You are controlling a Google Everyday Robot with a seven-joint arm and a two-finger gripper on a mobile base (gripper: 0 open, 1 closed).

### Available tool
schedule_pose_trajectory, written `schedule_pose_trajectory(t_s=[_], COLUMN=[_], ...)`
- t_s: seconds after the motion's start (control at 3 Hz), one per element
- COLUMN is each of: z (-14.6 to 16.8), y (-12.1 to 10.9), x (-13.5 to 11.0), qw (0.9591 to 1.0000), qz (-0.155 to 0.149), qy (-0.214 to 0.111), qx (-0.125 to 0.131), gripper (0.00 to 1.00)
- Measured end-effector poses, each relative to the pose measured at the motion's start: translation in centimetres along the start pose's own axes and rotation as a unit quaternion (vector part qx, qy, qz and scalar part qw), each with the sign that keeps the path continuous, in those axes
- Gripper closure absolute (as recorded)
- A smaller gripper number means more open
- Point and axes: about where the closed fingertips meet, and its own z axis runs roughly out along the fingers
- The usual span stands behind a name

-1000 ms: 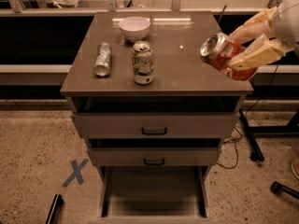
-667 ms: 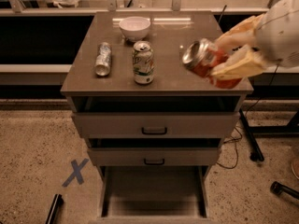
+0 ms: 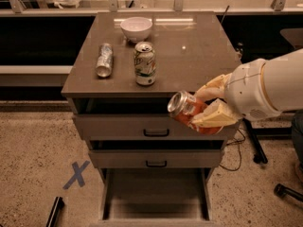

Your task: Place coke can into bottom drawer

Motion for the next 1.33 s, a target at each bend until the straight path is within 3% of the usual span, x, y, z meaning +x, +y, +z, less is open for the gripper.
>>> schedule_pose_trajectory(t_s=[0.33,0.67,1.0,1.33], z=[2.4,8.2,15.8,20.6], y=[0.0,1.9,7.9,14.0], x=[1.2,4.6,9.2,13.9], qw=[0.9993,0.9965,0.9907,0.9833], qz=[-0.005,0.002,0.043,0.086], qy=[0.01,0.037,0.049,0.072], qx=[-0.036,-0.075,-0.119,-0.143], gripper=[1.0,1.0,1.0,1.0])
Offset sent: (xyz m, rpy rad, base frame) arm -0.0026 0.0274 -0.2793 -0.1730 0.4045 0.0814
